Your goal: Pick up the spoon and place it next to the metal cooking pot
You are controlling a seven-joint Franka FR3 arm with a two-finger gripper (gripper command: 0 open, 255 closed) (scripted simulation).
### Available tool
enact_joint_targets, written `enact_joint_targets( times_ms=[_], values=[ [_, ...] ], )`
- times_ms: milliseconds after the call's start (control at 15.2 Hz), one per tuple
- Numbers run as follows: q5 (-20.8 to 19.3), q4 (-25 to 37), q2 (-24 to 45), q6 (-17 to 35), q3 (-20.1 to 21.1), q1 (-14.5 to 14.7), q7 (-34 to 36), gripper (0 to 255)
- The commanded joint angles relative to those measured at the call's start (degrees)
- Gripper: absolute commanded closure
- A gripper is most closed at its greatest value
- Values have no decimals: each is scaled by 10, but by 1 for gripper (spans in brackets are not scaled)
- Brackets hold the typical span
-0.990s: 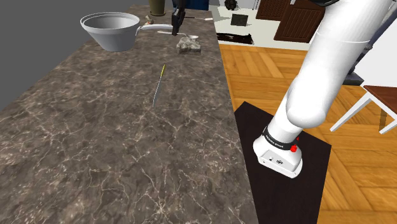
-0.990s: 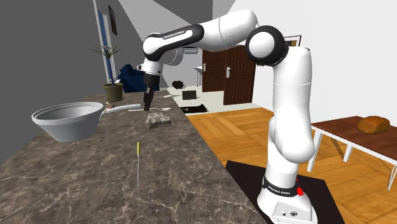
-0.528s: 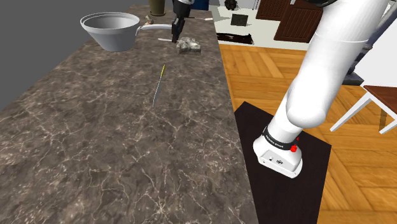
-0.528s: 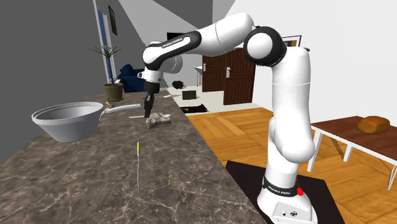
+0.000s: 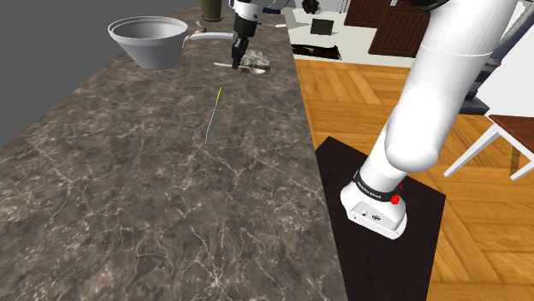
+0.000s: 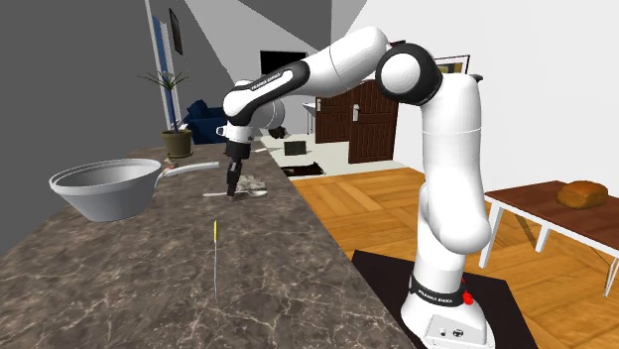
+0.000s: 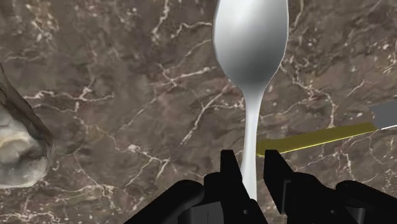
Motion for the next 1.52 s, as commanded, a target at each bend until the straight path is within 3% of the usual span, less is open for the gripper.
enact_joint_targets(
  times_ms=[0,990,1452],
  values=[
    [4,-11,4,15,1,0,-4,255],
    [47,-62,58,112,12,-4,-50,255],
    [47,-62,58,112,12,-4,-50,255]
  ],
)
